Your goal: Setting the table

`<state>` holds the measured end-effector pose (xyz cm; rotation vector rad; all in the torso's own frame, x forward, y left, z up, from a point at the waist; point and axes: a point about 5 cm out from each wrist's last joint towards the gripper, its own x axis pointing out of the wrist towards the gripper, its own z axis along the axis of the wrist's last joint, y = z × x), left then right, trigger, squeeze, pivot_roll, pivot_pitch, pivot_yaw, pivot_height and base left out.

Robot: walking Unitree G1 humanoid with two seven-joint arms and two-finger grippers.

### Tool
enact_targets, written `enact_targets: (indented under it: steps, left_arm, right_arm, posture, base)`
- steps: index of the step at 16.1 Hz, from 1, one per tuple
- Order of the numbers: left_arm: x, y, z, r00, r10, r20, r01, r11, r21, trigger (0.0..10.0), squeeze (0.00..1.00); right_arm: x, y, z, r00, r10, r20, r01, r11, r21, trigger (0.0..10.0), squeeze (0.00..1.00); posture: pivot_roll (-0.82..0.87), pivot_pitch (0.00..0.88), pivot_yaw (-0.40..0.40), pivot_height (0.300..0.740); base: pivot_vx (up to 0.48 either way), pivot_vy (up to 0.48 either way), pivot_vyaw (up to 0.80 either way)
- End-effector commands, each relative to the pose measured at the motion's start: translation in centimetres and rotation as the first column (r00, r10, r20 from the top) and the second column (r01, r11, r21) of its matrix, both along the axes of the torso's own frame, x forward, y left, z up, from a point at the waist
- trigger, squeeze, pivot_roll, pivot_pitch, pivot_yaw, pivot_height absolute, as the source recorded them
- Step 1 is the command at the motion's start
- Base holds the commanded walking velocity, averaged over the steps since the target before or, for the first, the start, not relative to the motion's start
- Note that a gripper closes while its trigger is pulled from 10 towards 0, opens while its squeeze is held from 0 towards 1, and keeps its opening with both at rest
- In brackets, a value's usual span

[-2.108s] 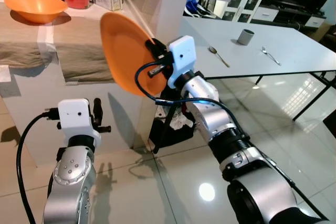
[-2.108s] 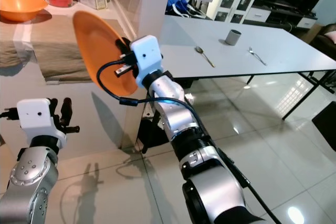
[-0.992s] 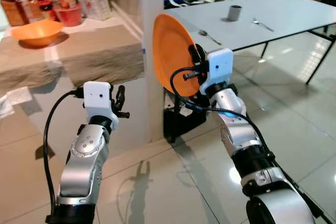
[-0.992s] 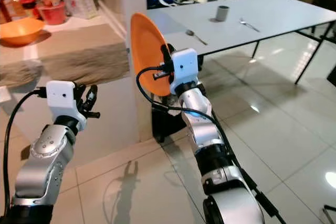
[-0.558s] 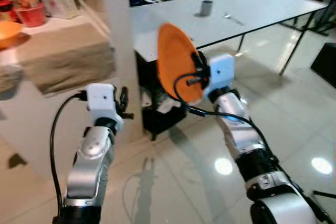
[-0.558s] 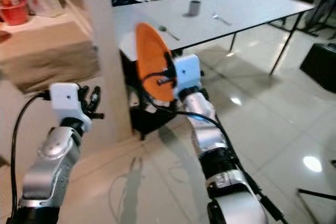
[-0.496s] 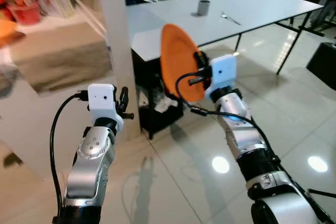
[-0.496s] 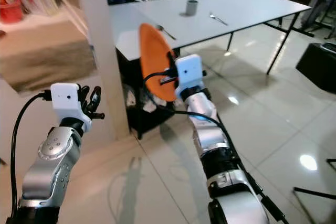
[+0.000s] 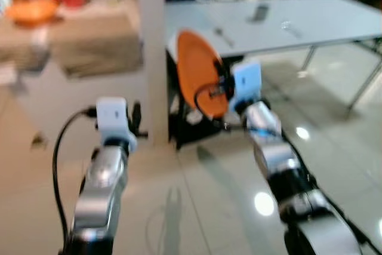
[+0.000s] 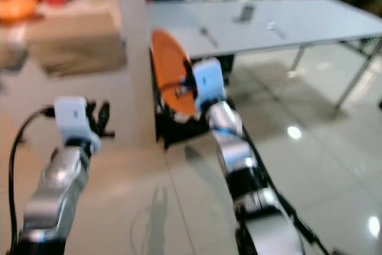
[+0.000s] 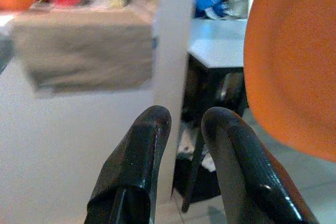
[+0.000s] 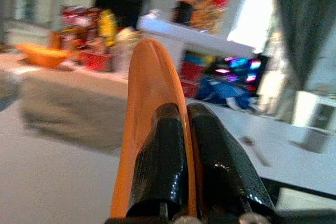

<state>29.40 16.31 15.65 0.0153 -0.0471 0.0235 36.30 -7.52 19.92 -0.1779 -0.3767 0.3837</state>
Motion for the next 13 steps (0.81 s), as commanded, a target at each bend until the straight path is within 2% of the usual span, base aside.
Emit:
enact_targets:
  steps: [1, 3, 5, 8, 10, 13]
  left_arm:
    - [0.0, 0.2, -0.3, 1.000, 0.023, -0.013, -0.023, 1.000, 0.010, 10.0, 0.00]
    - [0.0, 0.3, -0.6, 0.999, 0.034, -0.026, -0.034, 0.999, 0.007, 10.0, 0.00]
    - [0.1, 0.2, -0.6, 0.999, 0.038, -0.026, -0.038, 0.999, 0.016, 10.0, 0.00]
    - [-0.1, -0.1, -0.4, 1.000, 0.025, 0.002, -0.025, 0.999, 0.020, 10.0, 0.00]
    - [-0.1, -1.2, 0.0, 1.000, -0.007, 0.021, 0.006, 0.999, 0.044, 10.0, 0.00]
    - [-0.1, -1.3, 0.5, 0.999, -0.004, 0.041, 0.002, 0.999, 0.045, 10.0, 0.00]
  right_arm:
    - [-0.1, 0.6, 0.9, 0.999, 0.026, 0.038, -0.026, 1.000, -0.005, 0.0, 0.10]
    - [-0.1, 0.7, 0.8, 0.999, 0.035, 0.030, -0.035, 0.999, 0.001, 0.0, 0.07]
    - [-0.2, 0.8, 0.8, 0.999, 0.041, 0.030, -0.041, 0.999, 0.014, 0.0, 0.00]
    - [-0.1, 0.6, 1.0, 0.999, 0.035, 0.032, -0.035, 0.999, 0.013, 0.0, 0.00]
    - [-0.1, 0.6, 0.9, 0.999, 0.039, 0.031, -0.039, 0.999, 0.014, 0.0, 0.00]
    - [-0.2, 0.9, 0.9, 0.998, 0.057, 0.031, -0.057, 0.998, 0.003, 0.0, 0.00]
  posture:
    - [0.04, 0.000, -0.030, 0.740]
    - [0.04, 0.000, -0.031, 0.740]
    - [0.04, 0.000, -0.034, 0.740]
    - [0.03, 0.000, -0.039, 0.740]
    - [0.02, 0.000, -0.045, 0.740]
    - [0.02, 0.000, -0.048, 0.740]
  base:
    - [0.000, -0.341, 0.79]
    - [0.000, 0.000, 0.78]
    - [0.000, 0.000, 0.62]
    - [0.000, 0.000, 0.00]
    - [0.467, 0.000, 0.00]
    - [0.465, 0.000, 0.00]
